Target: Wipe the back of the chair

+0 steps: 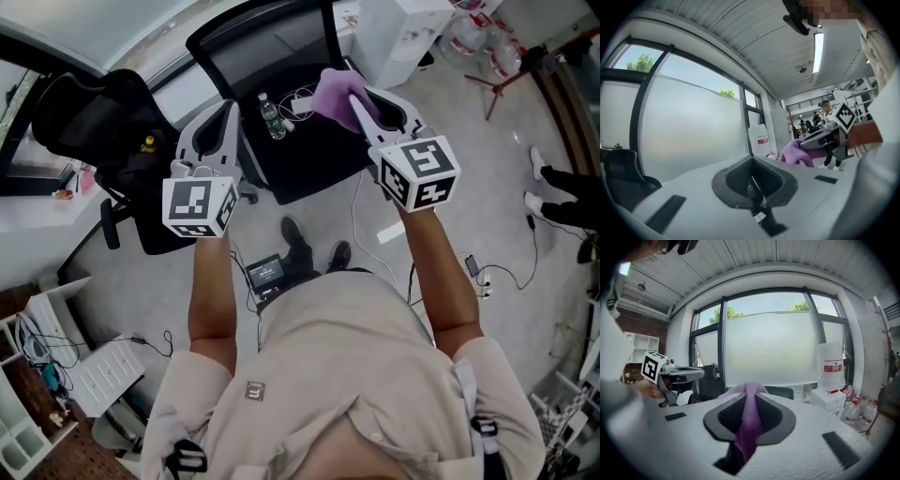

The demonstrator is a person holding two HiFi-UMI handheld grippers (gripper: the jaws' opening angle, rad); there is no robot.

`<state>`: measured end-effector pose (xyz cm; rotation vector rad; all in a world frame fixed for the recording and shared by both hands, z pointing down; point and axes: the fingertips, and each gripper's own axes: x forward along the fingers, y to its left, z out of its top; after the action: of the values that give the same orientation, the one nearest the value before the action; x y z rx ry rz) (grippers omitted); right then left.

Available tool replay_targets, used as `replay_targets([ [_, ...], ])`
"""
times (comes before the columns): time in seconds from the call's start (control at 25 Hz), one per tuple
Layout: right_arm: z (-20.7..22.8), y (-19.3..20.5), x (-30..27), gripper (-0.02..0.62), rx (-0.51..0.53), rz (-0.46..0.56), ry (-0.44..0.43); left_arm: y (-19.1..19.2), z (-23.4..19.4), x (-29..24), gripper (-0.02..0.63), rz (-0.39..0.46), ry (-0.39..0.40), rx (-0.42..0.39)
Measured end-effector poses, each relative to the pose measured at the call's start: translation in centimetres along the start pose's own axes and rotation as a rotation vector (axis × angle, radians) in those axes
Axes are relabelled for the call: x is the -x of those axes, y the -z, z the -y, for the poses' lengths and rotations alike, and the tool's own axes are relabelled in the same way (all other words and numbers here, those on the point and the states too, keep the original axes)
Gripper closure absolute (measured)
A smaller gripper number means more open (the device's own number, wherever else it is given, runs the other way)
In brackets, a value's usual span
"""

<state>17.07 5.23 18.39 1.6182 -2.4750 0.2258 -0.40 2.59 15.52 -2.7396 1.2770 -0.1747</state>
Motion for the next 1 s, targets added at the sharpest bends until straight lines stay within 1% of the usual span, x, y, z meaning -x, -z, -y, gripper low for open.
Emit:
replay_targets([
  [0.24,1.4,-1.1,-3.0,0.552,-0.001,-0.007,0.054,0.4,-2.8,-3.2,0.6,0.011,0.046,0.016],
  [0.44,1.6,-1.7,-6.6,0.552,0.004,-0.018,0.079,1.1,-6.0,-5.1,0.598,0.016,0.064,0.033],
  [0.76,1.6,-2.5,-12.1,0.552,0.016,-0.038,0.109,2.7,-11.1,-7.4,0.598,0.023,0.08,0.056],
  [1.0,1.2,-3.4,-15.8,0.552,0.034,-0.05,0.104,3.8,-14.0,-8.7,0.598,0.02,0.079,0.064],
])
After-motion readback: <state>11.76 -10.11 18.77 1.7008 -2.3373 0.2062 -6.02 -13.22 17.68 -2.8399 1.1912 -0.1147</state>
